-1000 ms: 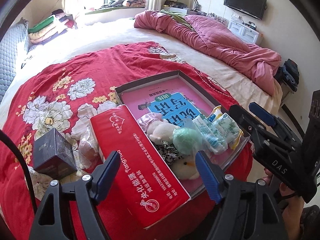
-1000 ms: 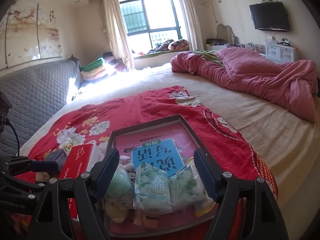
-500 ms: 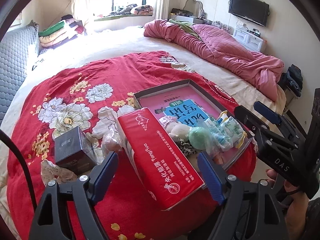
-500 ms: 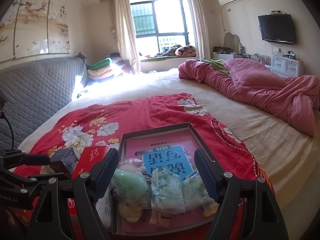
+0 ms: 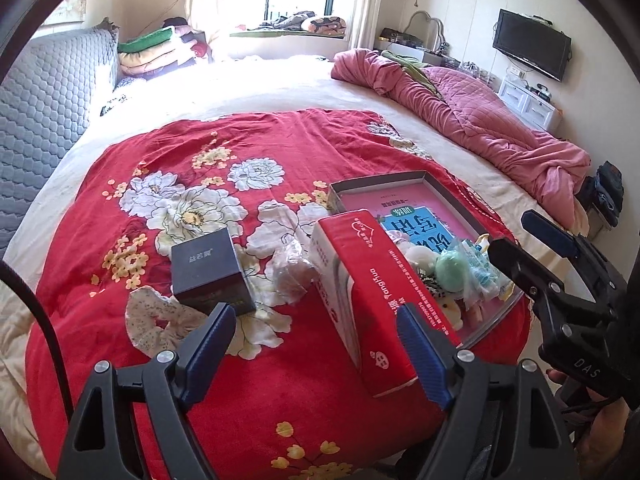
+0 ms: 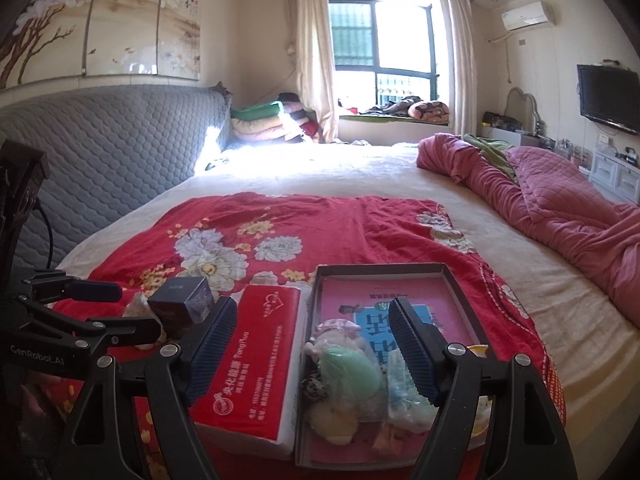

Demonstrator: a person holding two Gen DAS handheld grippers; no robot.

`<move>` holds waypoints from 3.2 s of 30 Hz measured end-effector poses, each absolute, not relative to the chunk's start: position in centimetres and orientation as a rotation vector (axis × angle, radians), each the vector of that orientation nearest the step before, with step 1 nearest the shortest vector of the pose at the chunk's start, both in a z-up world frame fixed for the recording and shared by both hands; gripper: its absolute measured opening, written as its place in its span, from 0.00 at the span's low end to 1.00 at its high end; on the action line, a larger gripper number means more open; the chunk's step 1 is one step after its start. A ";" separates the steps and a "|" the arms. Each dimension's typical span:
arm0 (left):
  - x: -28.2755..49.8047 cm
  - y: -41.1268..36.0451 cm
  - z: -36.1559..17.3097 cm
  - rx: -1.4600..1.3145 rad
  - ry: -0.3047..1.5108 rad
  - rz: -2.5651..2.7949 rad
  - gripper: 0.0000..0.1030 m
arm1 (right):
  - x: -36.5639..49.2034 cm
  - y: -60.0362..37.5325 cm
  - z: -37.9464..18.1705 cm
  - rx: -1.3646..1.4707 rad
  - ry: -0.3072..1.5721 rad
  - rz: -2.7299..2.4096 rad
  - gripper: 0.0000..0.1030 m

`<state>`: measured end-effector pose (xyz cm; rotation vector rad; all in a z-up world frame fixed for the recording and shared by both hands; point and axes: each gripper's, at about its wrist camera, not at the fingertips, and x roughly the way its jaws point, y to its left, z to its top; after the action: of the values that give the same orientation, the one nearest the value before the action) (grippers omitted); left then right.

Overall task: Organize soft objects
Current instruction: 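Move both open tools back over the remaining items on the quilt, then grasp the floral scrunchie with the left tool while the right tool grasps the plastic-wrapped ball, then carry the scrunchie with the left tool to the pink tray while the right tool carries the wrapped ball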

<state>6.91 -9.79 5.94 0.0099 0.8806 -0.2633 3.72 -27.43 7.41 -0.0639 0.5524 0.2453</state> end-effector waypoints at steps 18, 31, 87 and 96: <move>7.0 -0.7 3.0 -0.121 0.912 -0.155 0.80 | 4.4 -19.5 6.6 -0.310 0.622 0.455 0.77; 8.7 5.3 -1.2 -0.275 0.979 -0.106 0.80 | 10.5 -10.1 1.1 -0.846 0.821 0.782 0.77; 10.5 7.5 -2.6 -0.339 0.839 -0.173 0.07 | 15.3 -11.2 1.1 -0.575 0.906 0.698 0.64; 7.2 3.4 3.7 -0.241 0.733 -0.206 0.07 | 11.7 -15.0 5.1 -0.387 0.797 0.639 0.64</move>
<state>7.24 3.39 3.66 -0.2414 0.7328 -0.2058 11.67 -15.05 5.07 -0.3866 0.7967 0.6388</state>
